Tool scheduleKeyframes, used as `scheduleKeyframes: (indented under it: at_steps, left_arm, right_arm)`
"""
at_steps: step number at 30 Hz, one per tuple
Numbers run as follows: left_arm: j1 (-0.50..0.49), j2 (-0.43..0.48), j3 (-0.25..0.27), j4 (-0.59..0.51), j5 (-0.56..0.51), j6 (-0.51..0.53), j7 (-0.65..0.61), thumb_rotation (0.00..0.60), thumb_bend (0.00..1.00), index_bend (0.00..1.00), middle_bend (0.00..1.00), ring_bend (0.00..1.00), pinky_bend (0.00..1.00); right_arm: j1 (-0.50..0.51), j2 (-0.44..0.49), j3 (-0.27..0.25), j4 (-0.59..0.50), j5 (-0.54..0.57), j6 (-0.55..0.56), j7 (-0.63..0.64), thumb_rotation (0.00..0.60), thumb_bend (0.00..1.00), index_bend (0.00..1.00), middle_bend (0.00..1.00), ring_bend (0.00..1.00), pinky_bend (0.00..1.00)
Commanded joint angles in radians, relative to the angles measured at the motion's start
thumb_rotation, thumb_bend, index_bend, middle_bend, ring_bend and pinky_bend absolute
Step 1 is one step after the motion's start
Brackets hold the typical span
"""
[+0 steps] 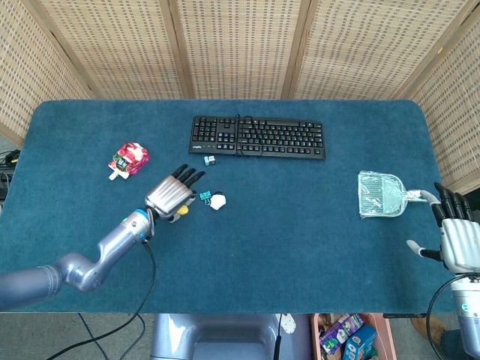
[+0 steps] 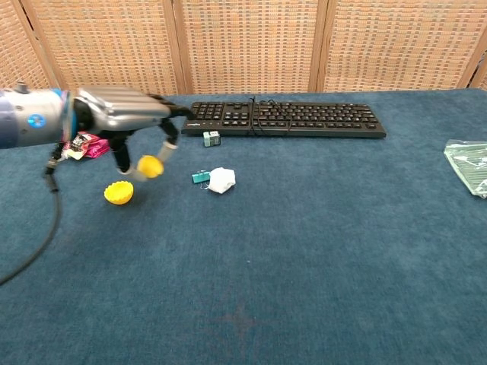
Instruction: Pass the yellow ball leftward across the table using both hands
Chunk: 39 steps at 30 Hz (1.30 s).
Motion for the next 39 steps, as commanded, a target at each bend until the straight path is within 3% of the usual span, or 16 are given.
scheduleKeyframes:
  at_steps: [1, 11, 39]
  left_arm:
    - [0.023, 0.012, 0.021, 0.045, 0.0, -0.01, -0.047, 0.6, 0.29, 0.58, 0.0, 0.0, 0.0]
    - [0.041, -0.026, 0.036, 0.129, 0.05, -0.027, -0.121, 0.6, 0.29, 0.58, 0.0, 0.0, 0.0]
    - [0.069, -0.09, 0.034, 0.244, 0.076, -0.041, -0.169, 0.6, 0.29, 0.58, 0.0, 0.0, 0.0]
  right_arm:
    - [0.001, 0.001, 0.001, -0.004, 0.001, -0.003, -0.004, 0.6, 0.0, 0.0, 0.0, 0.0, 0.0]
    - [0.001, 0.0, 0.003, -0.01, 0.0, -0.004, -0.016, 0.6, 0.0, 0.0, 0.0, 0.0, 0.0]
    - [-0.004, 0.002, 0.006, -0.011, -0.005, -0.005, -0.011, 0.6, 0.0, 0.0, 0.0, 0.0, 0.0]
